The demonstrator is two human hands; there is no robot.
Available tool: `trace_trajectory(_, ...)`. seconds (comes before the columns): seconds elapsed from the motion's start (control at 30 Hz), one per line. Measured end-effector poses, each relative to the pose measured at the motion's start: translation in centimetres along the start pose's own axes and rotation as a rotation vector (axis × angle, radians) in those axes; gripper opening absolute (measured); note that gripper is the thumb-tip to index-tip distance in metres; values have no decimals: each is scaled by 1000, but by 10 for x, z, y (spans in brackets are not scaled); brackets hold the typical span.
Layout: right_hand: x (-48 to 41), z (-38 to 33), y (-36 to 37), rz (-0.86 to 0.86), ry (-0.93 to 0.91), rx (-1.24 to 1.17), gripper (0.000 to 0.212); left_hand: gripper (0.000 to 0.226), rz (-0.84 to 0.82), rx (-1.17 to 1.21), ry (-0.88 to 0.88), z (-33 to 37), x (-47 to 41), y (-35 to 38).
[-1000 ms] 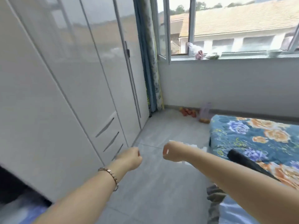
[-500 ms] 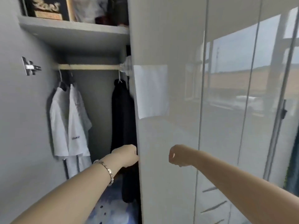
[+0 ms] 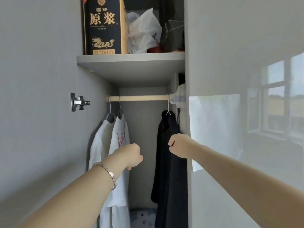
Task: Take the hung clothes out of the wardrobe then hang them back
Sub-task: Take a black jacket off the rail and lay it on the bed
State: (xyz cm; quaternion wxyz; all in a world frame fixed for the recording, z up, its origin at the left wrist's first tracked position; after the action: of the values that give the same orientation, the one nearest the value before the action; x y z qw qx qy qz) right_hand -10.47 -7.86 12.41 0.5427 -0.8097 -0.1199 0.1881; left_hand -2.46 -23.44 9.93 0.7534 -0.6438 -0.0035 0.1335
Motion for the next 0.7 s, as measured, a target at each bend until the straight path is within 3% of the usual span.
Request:
trace_trajectory(0.13,-65,-25,3,149,45,-70,15,19,18,40,37,-26,-57,0)
trace_trajectory(0.37,-183,-53,2,346,261,65,50,28,-25,47,177,-52,-160,-2)
trace_trajectory(0.43,-212,-52,4,362,350,60,50,32,-5,35,210,-55,-184,-2)
trace_trajectory(0.57,-251,-46,23,287,487,-174,44,30,58,11,258,-64,-220,4)
trace_trajectory(0.7,-265,-42,25,307,499,-346,32,29,33,69,203,-83,-242,10)
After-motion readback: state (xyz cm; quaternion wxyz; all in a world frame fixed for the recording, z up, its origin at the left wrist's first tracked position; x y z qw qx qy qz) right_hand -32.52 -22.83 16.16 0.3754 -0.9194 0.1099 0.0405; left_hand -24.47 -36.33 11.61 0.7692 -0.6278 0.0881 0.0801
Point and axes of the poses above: each hand's wrist, its own x-axis away from the middle knuckle, its own y-axis out of the palm, z = x × y, the point moved 3 cm from there along -x, towards the middle knuckle, and after that the axes turned 15 degrees about y, right-handed, at the moved point
